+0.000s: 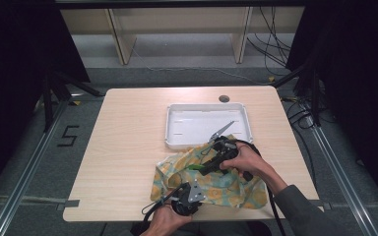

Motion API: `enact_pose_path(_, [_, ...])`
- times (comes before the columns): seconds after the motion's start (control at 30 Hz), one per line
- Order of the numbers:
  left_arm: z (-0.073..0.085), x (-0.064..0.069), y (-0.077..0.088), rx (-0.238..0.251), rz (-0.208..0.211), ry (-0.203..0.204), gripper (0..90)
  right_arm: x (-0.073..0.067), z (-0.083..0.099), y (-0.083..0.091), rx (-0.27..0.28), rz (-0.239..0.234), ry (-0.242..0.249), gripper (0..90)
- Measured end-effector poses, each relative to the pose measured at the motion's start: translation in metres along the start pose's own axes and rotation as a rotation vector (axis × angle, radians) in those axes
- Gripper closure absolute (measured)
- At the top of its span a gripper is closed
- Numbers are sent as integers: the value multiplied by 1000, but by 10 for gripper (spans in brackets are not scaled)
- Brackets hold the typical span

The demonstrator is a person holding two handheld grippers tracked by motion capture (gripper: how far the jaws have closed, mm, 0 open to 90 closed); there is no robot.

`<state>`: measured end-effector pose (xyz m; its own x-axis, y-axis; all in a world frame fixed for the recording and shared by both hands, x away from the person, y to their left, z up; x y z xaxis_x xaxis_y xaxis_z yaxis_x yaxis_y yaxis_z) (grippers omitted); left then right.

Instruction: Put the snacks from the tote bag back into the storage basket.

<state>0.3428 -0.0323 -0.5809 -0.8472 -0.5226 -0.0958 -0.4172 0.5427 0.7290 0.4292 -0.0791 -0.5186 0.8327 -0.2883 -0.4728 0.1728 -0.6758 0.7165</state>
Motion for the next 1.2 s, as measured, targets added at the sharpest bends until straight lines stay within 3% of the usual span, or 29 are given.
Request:
enact_pose_path(0.07, [0, 0, 1, -7, 0, 1, 894, -2, 0, 1, -1, 5, 1, 744])
enact_pose_path(0.13, [0, 2, 2, -9, 18, -2, 839, -2, 0, 2, -5, -3, 24, 765])
enact_pose_path(0.17, [-2, 7, 4, -2, 36, 31, 839, -2, 0, 2, -5, -3, 24, 765])
enact_pose_path(0.2, [-4, 9, 8, 4, 38, 20, 788, -2, 1, 1, -13, -3, 36, 767])
enact_pose_path(0.27, [-10, 19, 21, 25, 64, 14, 765, -2, 2, 1, -16, -2, 27, 768])
enact_pose_path(0.37, [-18, 30, 42, 74, 60, -10, 724, -2, 2, 2, -13, -9, 16, 768])
enact_pose_path(0.5, [-30, 38, 72, 163, 4, -51, 670, 0, 2, 4, -9, 0, 1, 767])
enact_pose_path(0.53, [-31, 37, 78, 172, -12, -78, 646, 0, 2, 4, -9, 0, -1, 767])
enact_pose_path(0.6, [-33, 34, 86, 183, -42, -76, 634, 0, 2, 4, -10, -1, -2, 767])
enact_pose_path(0.63, [-32, 30, 89, 175, -53, -96, 610, 1, 2, 4, -15, 9, -10, 767])
enact_pose_path(0.67, [-32, 27, 89, 174, -68, -98, 597, 0, 3, 4, -21, 8, -19, 767])
enact_pose_path(0.73, [-31, 23, 88, 162, -87, -109, 568, 0, 1, 3, -12, -2, 9, 767])
enact_pose_path(0.77, [-30, 21, 86, 144, -96, -124, 511, -1, 1, 3, -12, 0, 1, 766])
enact_pose_path(0.93, [-27, 13, 75, 76, -146, -195, 454, 0, 1, 4, -9, -8, 7, 766])
enact_pose_path(0.97, [-26, 13, 72, 70, -144, -192, 433, -2, 2, 4, -17, -6, -33, 765])
enact_pose_path(1.03, [-25, 11, 67, 59, -145, -195, 410, -1, 2, 4, -12, -7, -21, 765])
enact_pose_path(1.1, [-22, 10, 60, 25, -111, -201, 362, -3, 4, 5, -37, 4, -66, 765])
enact_pose_path(1.13, [-22, 6, 55, 34, -132, -203, 365, -4, 5, 5, -41, 3, -74, 765])
enact_pose_path(1.2, [-20, 5, 51, 11, -117, -232, 500, -3, 3, 4, -27, -2, -47, 764])
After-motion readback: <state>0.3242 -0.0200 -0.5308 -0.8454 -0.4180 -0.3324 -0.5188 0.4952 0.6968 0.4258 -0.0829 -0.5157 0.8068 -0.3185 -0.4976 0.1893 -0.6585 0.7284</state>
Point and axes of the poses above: each handheld gripper's, and its own axes: y roughly backward along the jaws, z roughly out of its underside, x roughly to its right, the point moved 10 cm from there along -y, roughly forward along the jaws, and after that the axes turned 4 degrees about -z, right-handed, at the moved point
